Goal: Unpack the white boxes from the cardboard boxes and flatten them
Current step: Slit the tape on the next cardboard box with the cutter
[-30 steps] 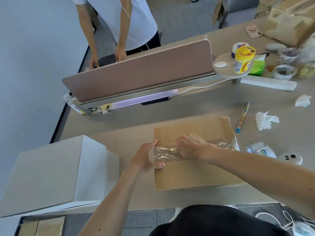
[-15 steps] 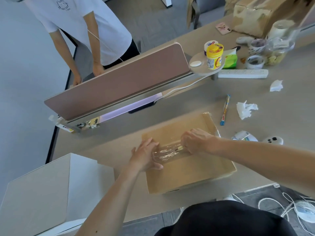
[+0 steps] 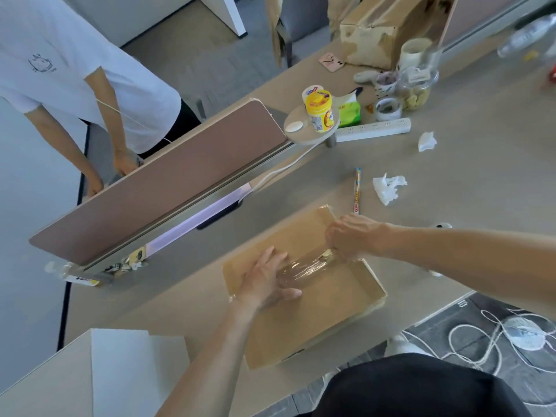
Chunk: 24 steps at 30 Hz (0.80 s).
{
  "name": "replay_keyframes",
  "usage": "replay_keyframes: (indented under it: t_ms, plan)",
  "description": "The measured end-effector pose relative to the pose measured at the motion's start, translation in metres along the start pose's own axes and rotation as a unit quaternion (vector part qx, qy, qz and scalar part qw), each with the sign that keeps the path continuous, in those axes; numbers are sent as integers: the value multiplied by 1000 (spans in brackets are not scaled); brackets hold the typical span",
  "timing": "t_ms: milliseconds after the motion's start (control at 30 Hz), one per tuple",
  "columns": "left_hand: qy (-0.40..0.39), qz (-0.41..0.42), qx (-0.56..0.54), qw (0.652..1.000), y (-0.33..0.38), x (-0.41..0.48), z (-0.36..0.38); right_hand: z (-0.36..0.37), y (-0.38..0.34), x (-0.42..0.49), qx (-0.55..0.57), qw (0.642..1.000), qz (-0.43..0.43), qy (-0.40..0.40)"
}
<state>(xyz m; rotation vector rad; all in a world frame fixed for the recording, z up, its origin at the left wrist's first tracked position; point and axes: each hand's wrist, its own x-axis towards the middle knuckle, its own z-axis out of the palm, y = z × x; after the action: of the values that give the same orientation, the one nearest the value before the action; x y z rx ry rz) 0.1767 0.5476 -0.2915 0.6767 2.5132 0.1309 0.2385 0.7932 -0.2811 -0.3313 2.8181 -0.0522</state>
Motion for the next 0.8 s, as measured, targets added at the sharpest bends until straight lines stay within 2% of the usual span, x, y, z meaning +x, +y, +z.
replay_keyframes:
  t_ms: [233,433,800]
  plan:
    - [-11,22,20,999,11,18,-3,-7,31,-20,-22,999,18,-14]
    - [33,52,29,998,9,28,-6,1,46,-27,14,998,60,2]
    - [47,83,76,993,23,31,-15,23,66,-37,42,991,122,-16]
